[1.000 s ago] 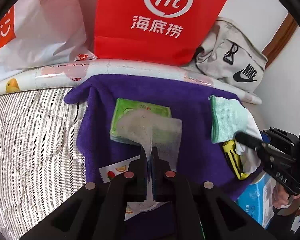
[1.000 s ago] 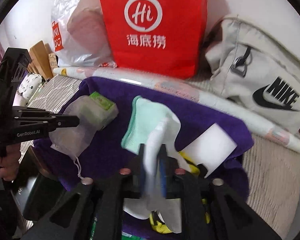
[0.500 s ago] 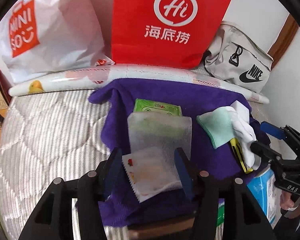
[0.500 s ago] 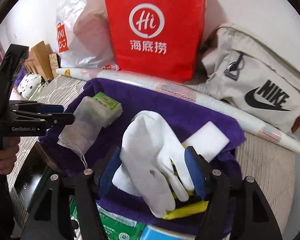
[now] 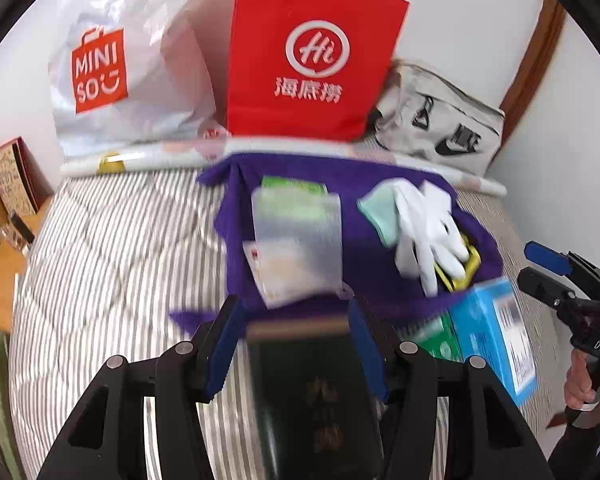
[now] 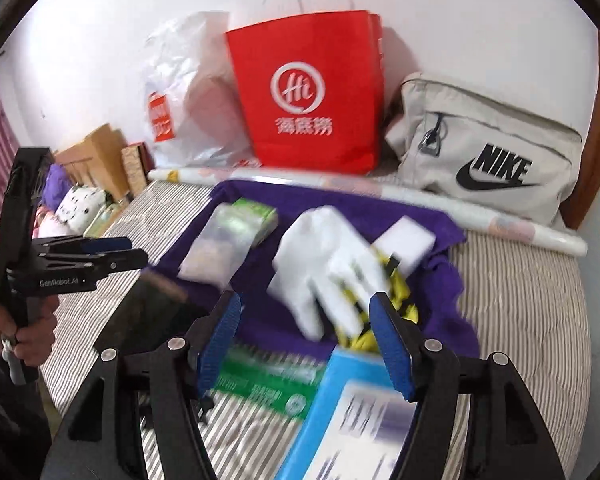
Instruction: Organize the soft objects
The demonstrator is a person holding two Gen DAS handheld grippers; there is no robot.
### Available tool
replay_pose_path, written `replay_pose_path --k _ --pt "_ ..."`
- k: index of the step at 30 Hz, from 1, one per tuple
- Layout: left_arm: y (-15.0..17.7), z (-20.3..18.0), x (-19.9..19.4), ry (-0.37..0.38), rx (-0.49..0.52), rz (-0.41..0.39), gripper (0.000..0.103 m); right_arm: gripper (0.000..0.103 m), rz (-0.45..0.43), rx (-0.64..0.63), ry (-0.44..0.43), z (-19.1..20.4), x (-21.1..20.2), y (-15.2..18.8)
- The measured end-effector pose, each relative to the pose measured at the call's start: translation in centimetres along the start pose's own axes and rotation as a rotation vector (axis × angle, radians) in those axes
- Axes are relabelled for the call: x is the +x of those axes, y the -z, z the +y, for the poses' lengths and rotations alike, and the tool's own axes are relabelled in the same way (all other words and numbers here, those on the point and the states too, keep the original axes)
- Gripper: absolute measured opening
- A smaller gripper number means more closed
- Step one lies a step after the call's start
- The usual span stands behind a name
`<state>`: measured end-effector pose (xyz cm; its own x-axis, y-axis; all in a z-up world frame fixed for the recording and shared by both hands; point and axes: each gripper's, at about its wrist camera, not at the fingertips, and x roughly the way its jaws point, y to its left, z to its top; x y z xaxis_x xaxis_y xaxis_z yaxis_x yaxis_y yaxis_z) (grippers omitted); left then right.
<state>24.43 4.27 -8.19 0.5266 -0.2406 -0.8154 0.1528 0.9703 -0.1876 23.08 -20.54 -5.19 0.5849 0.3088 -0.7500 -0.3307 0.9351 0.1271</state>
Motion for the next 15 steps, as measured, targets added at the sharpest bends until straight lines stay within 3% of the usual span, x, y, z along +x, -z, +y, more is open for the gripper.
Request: replay_pose_path --k 5,7,11,15 --pt "3.5 0.0 -1.5 -0.027 0.012 0.004 0.052 0.066 0.02 -0.073 -0.032 3.4 -0.4 3.3" --pt "4.4 0.4 -2.1 -0.024 0.004 0.002 0.052 0.062 0.046 -0.125 -0.038 5.1 0.2 4.5" --pt "6.2 1.4 -3.4 -0.028 -0.002 -0.012 0.052 0.041 0.103 -0.219 -0.004 7.4 2.1 6.3" --pt "7.3 2.4 -4.0 0.001 -0.019 -0.02 0.052 0.04 0.171 -0.29 0.048 8.3 4.3 7.5"
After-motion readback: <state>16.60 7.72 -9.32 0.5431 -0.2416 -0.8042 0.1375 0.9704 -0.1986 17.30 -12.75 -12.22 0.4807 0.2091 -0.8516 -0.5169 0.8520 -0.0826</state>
